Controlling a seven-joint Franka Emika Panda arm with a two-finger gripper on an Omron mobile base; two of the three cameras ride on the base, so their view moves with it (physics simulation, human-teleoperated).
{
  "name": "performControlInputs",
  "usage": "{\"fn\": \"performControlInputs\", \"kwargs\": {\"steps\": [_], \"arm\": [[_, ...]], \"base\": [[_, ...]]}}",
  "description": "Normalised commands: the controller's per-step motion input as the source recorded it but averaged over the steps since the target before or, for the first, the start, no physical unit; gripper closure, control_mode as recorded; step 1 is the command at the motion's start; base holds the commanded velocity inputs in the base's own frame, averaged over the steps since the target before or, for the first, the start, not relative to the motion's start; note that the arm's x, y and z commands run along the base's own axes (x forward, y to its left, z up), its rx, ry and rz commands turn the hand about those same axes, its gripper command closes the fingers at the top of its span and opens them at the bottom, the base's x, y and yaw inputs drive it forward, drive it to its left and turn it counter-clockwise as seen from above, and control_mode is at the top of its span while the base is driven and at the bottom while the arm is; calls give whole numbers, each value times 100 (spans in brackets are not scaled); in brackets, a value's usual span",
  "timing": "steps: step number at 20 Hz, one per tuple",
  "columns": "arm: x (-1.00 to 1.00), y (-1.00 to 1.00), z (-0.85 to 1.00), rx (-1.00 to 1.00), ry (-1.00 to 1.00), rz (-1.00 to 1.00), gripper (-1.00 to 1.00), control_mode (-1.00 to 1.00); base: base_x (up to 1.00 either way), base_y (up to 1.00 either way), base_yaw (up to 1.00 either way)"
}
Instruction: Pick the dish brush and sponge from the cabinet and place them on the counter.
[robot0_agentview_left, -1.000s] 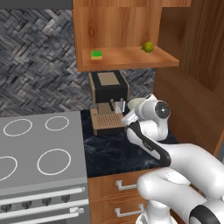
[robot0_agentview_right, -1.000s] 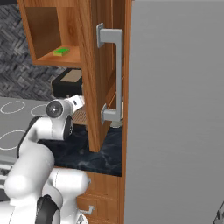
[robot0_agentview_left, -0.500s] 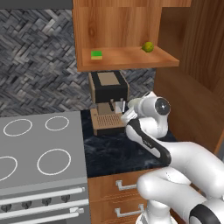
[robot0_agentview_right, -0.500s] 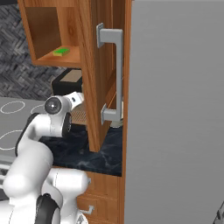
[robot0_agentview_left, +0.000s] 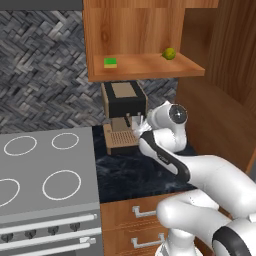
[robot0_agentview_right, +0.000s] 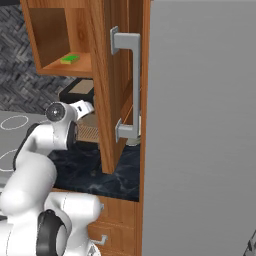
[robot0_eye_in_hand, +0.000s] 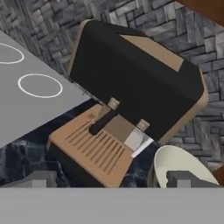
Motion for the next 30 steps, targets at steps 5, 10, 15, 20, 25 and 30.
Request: {"fn": "performControlInputs", "kwargs": {"steps": [5,10,15,20,25,30], "arm": [[-1,13,3,-2,0,1,-100,-100],[1,8,15,0,0,-6,-100,-100],[0,5,50,2,-7,-5,-100,-100],[0,-3,53,7,-7,0,-100,-100],[0,-4,44,12,-3,0,-100,-100],[3,-1,41,8,0,-1,-100,-100]], "base": [[0,0,0],[0,0,0],[0,0,0],[0,0,0],[0,0,0],[0,0,0]]}}
